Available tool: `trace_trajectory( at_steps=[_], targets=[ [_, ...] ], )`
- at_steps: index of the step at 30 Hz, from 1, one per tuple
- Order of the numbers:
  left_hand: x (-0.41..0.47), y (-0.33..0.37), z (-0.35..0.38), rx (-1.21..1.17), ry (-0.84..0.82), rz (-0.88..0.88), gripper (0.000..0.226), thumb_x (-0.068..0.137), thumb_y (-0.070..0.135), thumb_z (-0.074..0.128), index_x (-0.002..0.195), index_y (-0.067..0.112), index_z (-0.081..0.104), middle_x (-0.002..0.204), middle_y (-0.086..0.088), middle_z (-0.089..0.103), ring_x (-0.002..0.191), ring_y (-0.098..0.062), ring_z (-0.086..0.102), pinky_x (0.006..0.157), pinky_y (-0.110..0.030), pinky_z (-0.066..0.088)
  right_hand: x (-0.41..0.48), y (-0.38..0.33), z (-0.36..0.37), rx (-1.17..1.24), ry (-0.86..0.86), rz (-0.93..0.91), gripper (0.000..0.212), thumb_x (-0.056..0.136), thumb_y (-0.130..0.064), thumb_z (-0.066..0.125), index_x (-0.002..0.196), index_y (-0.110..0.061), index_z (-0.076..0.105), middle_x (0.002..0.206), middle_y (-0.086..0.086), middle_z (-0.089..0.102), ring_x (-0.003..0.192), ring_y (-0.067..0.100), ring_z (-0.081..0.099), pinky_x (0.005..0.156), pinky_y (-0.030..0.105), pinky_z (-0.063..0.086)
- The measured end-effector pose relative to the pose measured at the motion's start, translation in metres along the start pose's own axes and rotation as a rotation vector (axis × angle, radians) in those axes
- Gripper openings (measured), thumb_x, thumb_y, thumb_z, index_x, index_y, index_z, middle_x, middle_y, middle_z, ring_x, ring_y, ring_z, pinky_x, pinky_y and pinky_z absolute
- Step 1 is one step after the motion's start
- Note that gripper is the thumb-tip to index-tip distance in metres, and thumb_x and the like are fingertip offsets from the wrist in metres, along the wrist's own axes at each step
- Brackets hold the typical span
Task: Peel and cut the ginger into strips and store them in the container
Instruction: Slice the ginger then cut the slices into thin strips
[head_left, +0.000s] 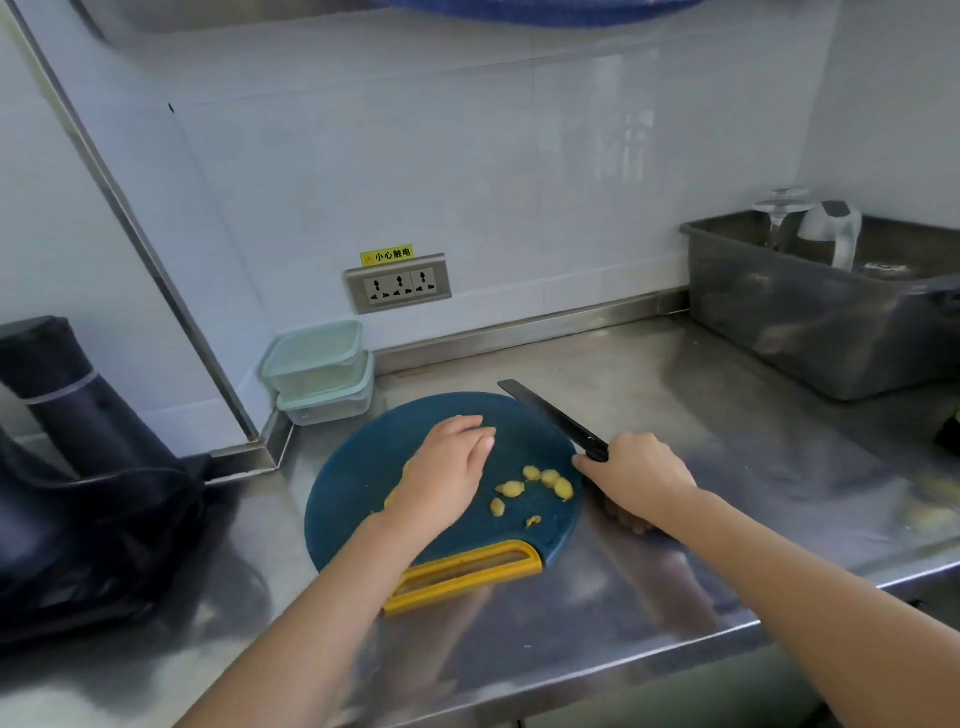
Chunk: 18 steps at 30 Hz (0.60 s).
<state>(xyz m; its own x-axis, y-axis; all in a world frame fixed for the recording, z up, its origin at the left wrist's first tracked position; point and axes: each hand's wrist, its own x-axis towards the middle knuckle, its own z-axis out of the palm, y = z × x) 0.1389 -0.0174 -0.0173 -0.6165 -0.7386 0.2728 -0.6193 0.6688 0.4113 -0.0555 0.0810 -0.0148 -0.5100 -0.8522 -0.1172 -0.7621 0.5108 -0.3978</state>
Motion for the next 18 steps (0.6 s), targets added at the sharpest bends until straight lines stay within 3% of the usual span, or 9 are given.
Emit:
trace_trajectory(
  at_steps=[3, 7, 9, 13, 15, 18],
  targets=[
    [0.000, -0.029, -0.029, -0.013, -0.044, -0.105, 0.033, 0.101, 0.022, 0.040, 0.129, 0.018, 0.057, 0.141, 0.005, 0.048, 0.130, -0.011, 0.042, 0.105, -0.019, 0.024, 0.004, -0.002, 0.005, 0.009, -0.027, 0.008, 0.049, 0.096, -0.052, 0.047, 0.064, -0.016, 0.051, 0.071, 0.004, 0.066, 0.051, 0.018, 0.058, 0.057, 0.028, 0.056],
    [-0.012, -0.064, -0.054, 0.032, -0.202, -0.175, 0.041, 0.095, 0.014, 0.052, 0.134, 0.029, 0.052, 0.139, 0.006, 0.050, 0.122, -0.010, 0.049, 0.102, -0.024, 0.035, 0.009, -0.003, 0.005, 0.052, -0.057, 0.038, 0.053, 0.096, -0.052, 0.048, 0.066, -0.010, 0.058, 0.054, 0.003, 0.064, 0.038, 0.016, 0.059, 0.048, 0.025, 0.054],
    [-0.019, -0.070, -0.059, 0.020, -0.293, -0.178, 0.047, 0.095, 0.012, 0.052, 0.135, 0.036, 0.047, 0.138, 0.009, 0.047, 0.120, -0.009, 0.049, 0.102, -0.029, 0.040, 0.010, -0.004, 0.006, 0.036, -0.054, 0.039, 0.054, 0.097, -0.052, 0.047, 0.066, -0.009, 0.058, 0.050, 0.002, 0.063, 0.036, 0.015, 0.058, 0.045, 0.024, 0.051],
    [-0.027, -0.067, -0.067, -0.062, -0.270, -0.121, 0.048, 0.093, 0.000, 0.046, 0.125, 0.034, 0.056, 0.130, 0.015, 0.047, 0.117, -0.006, 0.049, 0.101, -0.028, 0.042, 0.009, -0.005, 0.009, 0.019, -0.046, 0.036, 0.053, 0.097, -0.052, 0.046, 0.067, -0.010, 0.056, 0.051, 0.004, 0.063, 0.037, 0.017, 0.058, 0.044, 0.024, 0.050],
    [-0.030, -0.064, -0.068, -0.068, -0.236, -0.096, 0.040, 0.094, 0.006, 0.048, 0.123, 0.031, 0.059, 0.127, 0.016, 0.049, 0.114, -0.005, 0.049, 0.098, -0.025, 0.043, 0.010, -0.005, 0.009, 0.021, -0.050, 0.043, 0.053, 0.097, -0.052, 0.046, 0.067, -0.010, 0.056, 0.053, 0.005, 0.064, 0.037, 0.017, 0.059, 0.045, 0.024, 0.051],
    [-0.038, -0.061, -0.064, -0.035, -0.246, -0.080, 0.037, 0.088, 0.034, 0.064, 0.124, 0.031, 0.056, 0.122, 0.016, 0.050, 0.108, -0.003, 0.050, 0.094, -0.025, 0.045, 0.009, -0.005, 0.009, 0.024, -0.046, 0.050, 0.053, 0.097, -0.052, 0.046, 0.068, -0.010, 0.056, 0.056, 0.005, 0.065, 0.036, 0.016, 0.058, 0.043, 0.023, 0.048]
  ],
)
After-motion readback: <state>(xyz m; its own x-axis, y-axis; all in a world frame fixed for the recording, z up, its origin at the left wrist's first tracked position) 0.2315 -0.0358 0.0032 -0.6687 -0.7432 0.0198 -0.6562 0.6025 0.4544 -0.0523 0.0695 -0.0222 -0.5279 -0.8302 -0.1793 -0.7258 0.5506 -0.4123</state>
